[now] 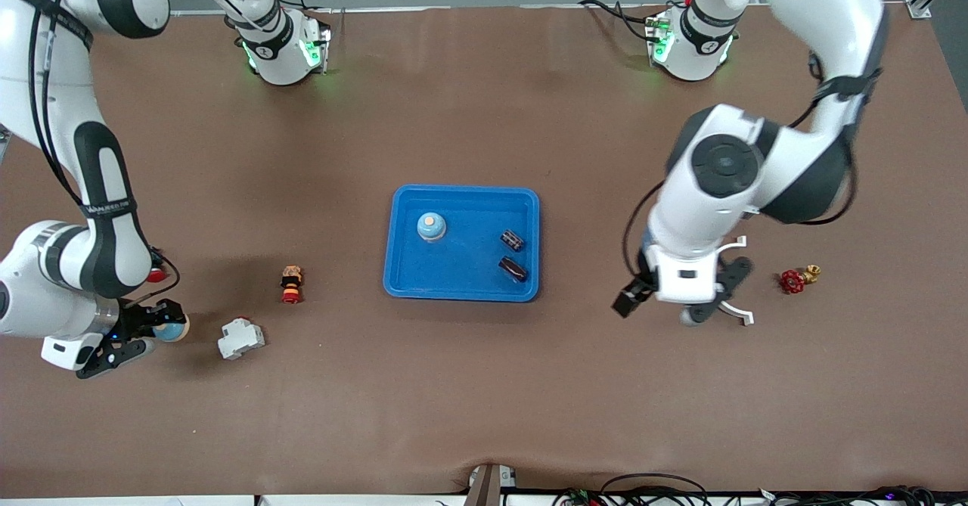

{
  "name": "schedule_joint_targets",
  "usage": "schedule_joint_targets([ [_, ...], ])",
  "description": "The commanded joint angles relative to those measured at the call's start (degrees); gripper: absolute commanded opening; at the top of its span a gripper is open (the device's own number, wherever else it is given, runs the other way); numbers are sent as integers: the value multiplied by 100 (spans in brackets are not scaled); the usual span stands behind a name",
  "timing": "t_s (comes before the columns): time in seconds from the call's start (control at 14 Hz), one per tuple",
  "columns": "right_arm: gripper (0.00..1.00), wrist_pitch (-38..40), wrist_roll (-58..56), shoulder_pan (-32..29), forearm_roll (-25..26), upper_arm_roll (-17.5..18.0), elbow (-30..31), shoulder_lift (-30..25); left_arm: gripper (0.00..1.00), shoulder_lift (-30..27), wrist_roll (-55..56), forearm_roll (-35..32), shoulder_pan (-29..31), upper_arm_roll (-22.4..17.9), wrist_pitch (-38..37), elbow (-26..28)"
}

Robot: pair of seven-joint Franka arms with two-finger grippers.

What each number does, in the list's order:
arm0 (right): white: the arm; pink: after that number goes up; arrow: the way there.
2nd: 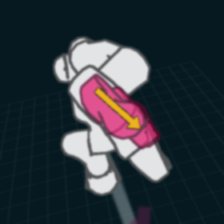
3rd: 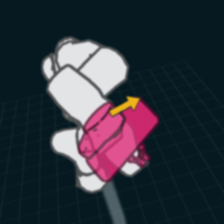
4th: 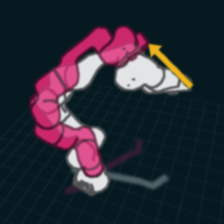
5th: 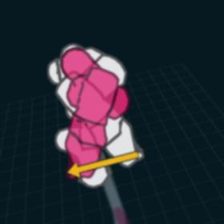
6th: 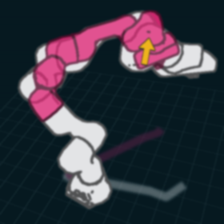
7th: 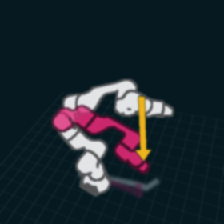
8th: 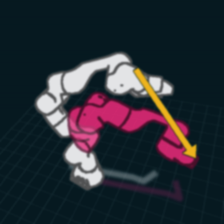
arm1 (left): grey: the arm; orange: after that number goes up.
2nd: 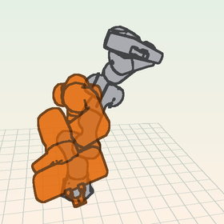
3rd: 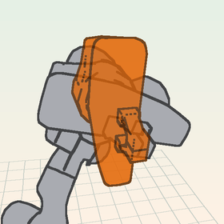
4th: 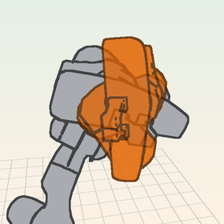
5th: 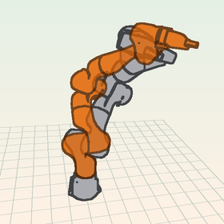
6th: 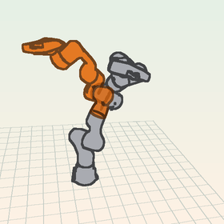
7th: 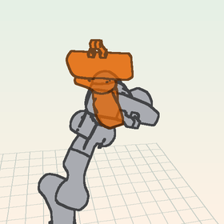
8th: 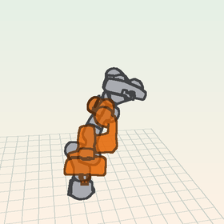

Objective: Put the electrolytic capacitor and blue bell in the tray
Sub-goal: 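Lower the capacitor into the tray and open the left gripper, then carry the bell with the right gripper while the left gripper returns to rest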

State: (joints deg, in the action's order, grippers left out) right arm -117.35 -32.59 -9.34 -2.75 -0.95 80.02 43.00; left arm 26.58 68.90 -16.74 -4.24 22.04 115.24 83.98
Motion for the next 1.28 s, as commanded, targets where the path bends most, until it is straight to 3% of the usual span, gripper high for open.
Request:
schedule_joint_targets([
  [0.0, 0, 782, 1224, 397, -59, 7, 224, -809, 100, -538, -1138, 145, 466, 37, -588, 180],
  [0.21, 0, 1083, 2631, 941, -594, 42, 653, -1398, 100, -943, -2246, 233, 888, 37, -950, 198],
  [0.5, 0, 935, 4827, 2004, -612, 33, 848, -1655, 100, -1330, -3767, 250, 1381, 28, -1170, 180],
  [0.71, 0, 242, 6069, 2725, -551, 24, 1137, -1672, 100, -1567, -4357, 382, 1688, 28, -1337, 171],
  [1.0, 0, -1137, 6967, 3367, -533, 16, 2006, -1637, 100, -1883, -5218, 917, 2188, 19, -1811, 171],
  [1.21, 0, -1754, 7441, 3737, -507, -2, 2394, -1620, 100, -2226, -5843, 989, 1990, -269, -2039, 268],
])
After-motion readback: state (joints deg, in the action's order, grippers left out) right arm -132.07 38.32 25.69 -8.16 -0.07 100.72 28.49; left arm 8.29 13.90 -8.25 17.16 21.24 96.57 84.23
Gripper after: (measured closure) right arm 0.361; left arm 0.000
